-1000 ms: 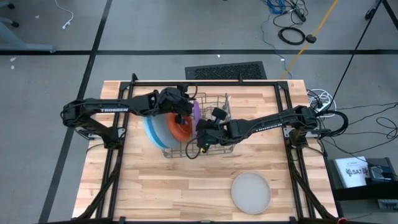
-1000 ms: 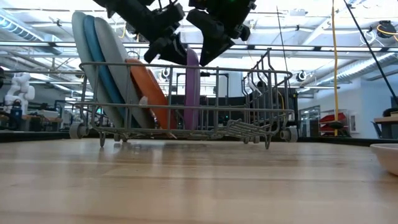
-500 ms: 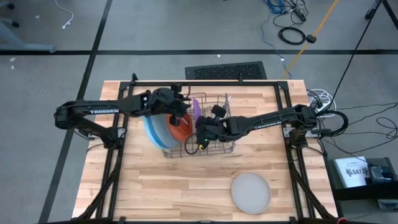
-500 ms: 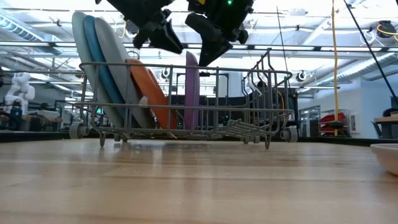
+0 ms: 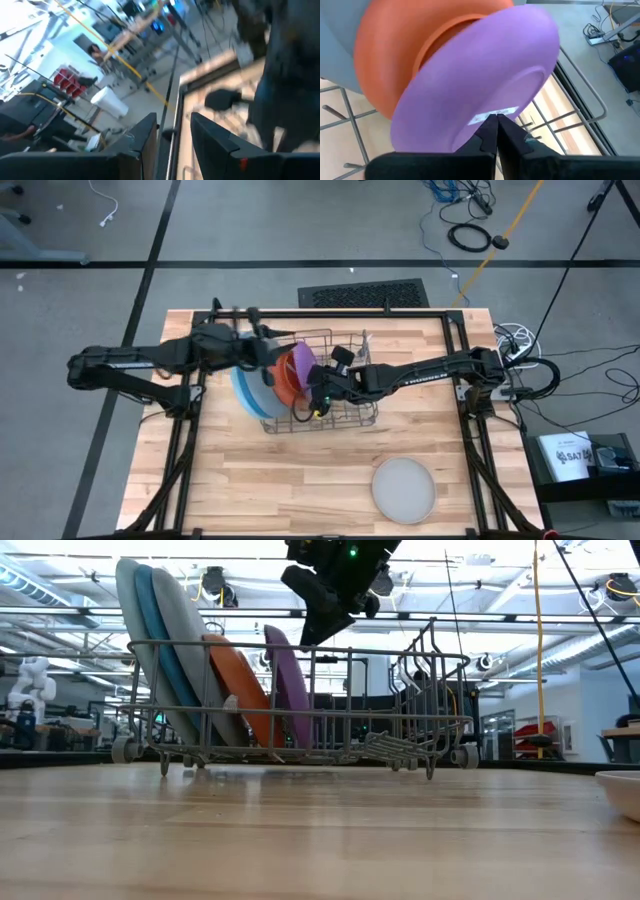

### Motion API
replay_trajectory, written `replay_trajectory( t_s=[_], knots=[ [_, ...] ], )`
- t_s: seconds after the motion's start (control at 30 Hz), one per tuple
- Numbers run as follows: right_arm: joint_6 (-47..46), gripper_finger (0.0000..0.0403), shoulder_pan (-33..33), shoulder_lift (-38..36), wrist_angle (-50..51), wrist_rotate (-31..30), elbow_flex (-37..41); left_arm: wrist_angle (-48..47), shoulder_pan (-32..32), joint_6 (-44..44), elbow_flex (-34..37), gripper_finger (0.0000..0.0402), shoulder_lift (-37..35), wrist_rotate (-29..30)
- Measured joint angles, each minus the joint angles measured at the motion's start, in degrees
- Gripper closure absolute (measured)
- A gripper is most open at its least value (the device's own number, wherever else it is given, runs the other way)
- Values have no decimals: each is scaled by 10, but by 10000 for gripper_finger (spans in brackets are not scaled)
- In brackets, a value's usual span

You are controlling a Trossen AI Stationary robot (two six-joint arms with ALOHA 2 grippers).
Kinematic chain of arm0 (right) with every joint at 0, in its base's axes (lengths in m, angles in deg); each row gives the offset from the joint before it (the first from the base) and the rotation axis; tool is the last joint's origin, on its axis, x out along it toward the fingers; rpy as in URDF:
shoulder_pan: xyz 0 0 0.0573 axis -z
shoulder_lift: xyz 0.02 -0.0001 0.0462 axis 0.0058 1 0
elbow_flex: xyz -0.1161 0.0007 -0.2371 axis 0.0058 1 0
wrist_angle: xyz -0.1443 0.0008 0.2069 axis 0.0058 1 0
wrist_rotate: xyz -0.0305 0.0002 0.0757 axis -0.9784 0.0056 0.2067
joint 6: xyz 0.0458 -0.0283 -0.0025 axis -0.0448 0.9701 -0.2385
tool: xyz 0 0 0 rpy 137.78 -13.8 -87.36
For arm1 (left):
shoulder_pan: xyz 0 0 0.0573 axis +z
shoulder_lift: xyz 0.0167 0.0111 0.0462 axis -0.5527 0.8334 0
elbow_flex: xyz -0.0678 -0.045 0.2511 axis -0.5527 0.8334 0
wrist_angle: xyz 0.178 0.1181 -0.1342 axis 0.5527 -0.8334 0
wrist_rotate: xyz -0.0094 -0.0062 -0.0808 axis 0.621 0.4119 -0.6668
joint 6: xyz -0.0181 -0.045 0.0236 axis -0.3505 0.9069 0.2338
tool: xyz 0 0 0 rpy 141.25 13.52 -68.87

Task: Sort dishes
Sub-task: Put the white plate in the dish rack

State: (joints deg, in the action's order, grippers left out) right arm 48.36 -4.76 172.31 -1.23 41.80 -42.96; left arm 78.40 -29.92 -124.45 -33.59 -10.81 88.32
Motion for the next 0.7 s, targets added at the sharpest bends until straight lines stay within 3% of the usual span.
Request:
replay_trajectory(
  t_s=[0.13,0.37,0.5,0.7],
  knots=[
    [10,403,0,0,-6,0,0,15,-21,48,0,281,-32,-5],
    [29,403,-9,-5,-5,-4,0,41,-56,144,0,281,-63,-87],
    [43,403,-36,-42,6,-8,0,38,-79,177,0,281,-66,-89],
    [-3,403,-110,-123,152,-46,0,11,-109,197,0,281,-61,-85]
  ],
)
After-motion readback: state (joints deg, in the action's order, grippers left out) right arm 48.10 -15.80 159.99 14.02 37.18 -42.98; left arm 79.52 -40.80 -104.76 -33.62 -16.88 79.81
